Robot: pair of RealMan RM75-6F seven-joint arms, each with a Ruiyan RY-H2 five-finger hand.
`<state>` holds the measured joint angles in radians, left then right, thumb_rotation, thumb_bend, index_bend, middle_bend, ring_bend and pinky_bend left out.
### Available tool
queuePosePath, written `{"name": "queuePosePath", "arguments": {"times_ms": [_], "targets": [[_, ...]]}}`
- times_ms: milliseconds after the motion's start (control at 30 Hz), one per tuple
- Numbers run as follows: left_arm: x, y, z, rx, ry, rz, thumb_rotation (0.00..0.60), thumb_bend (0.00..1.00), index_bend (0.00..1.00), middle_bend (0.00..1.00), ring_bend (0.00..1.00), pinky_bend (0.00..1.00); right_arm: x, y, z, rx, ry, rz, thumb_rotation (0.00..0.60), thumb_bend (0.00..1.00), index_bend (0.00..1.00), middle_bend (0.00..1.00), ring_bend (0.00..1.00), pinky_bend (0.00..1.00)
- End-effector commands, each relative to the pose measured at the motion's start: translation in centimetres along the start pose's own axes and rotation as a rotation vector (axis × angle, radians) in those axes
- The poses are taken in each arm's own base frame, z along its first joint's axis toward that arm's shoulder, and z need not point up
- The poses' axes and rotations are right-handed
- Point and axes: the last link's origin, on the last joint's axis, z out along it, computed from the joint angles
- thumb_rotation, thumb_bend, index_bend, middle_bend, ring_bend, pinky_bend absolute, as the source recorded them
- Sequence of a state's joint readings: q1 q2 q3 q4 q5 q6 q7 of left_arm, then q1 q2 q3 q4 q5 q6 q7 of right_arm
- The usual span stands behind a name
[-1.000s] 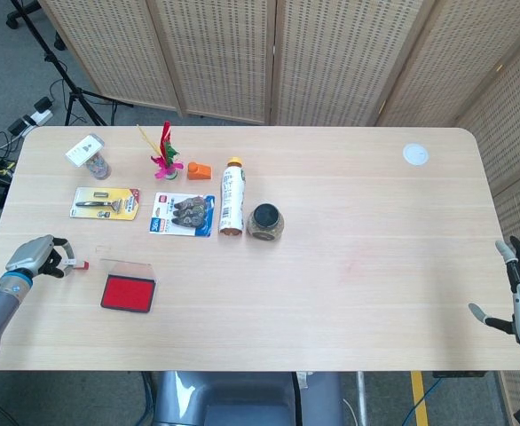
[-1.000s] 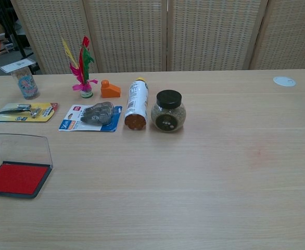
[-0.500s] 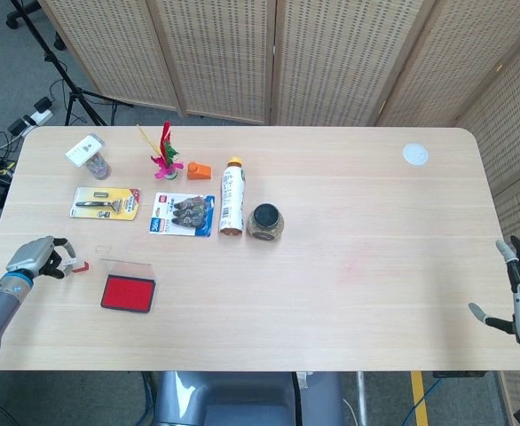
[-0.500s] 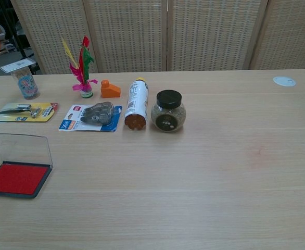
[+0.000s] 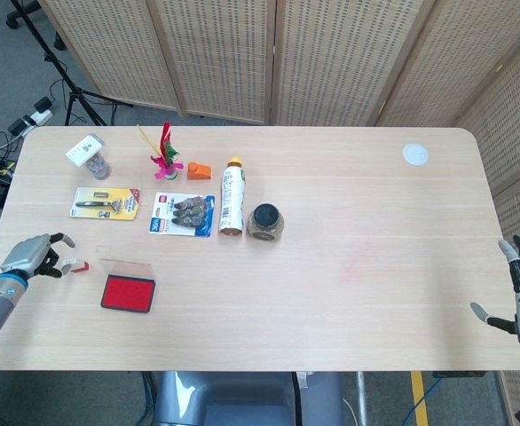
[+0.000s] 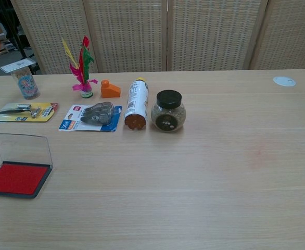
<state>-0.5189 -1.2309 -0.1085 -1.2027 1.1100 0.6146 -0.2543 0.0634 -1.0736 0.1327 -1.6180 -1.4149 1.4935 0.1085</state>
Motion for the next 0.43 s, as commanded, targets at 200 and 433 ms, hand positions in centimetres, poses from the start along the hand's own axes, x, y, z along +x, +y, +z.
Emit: {"name": "queuePosePath", "arguments": {"times_ms": [200,433], "targets": [[3.2,2.7,-8.4,-0.201,0.334,0.038,0.6,0.14,0.07,0.15,0.28,0.5,0.3,-0.2,-0.3,0.009,0.012,0.002,0.6,0.0,0.0,0.0,0.0,0.0],[1.8,3.3,-12.0,-0.279,0.495,0.008,0.6,0.04,0.0,0.0,0.0,0.0,0.1,0.0,-0.3,0.009,0.008,0.008,0.6,0.0,0.0,0.0,0.0,0.0]]}}
